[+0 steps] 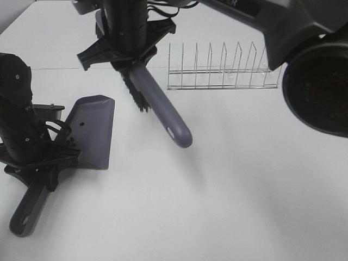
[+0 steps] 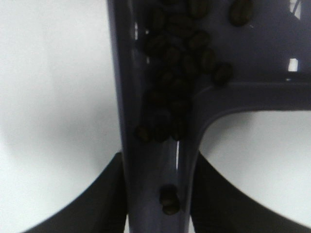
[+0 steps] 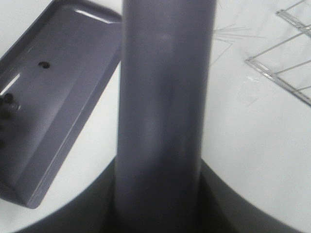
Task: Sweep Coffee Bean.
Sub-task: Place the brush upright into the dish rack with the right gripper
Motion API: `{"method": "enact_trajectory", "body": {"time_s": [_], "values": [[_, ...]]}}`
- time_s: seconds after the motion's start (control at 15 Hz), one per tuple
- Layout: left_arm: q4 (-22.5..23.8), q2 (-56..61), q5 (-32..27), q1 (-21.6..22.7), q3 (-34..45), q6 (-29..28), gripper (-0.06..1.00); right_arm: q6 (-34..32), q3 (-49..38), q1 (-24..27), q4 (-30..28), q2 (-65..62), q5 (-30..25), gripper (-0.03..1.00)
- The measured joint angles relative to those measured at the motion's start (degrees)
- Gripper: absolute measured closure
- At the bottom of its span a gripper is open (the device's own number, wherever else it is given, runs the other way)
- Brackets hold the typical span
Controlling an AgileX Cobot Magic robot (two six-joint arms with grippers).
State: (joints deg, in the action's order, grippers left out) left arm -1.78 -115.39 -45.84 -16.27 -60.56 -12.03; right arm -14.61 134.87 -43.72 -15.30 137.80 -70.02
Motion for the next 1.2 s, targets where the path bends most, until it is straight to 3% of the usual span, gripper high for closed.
{"method": "enact_trajectory", "body": {"time_s": [0.13,0.47,0.53,0.67,0.93,1.2], "values": [[-0.11,0.46,0.34,0.0,0.0,0.0,0.6,1.15,0.0,3.15,0.29,-1.72,-0.06,0.66],[-0.17,0.69,0.57,0.0,0.17,0.0,0.6,3.38,-2.18,17.13,3.72,-9.45,0.0,0.66],[-0.23,0.8,1.15,0.0,0.17,0.0,0.6,3.55,-8.65,22.29,4.18,-13.92,0.0,0.66],[-0.34,0.8,1.55,0.0,0.17,0.0,0.6,3.84,-17.36,26.24,5.21,-17.42,-0.06,0.66],[-0.46,0.8,1.83,0.0,0.17,0.0,0.6,4.01,-30.14,27.67,7.96,-18.79,-0.8,0.66],[-0.46,0.8,2.01,0.0,0.17,0.0,0.6,3.09,-31.28,27.67,6.53,-16.5,-0.63,0.66]]}}
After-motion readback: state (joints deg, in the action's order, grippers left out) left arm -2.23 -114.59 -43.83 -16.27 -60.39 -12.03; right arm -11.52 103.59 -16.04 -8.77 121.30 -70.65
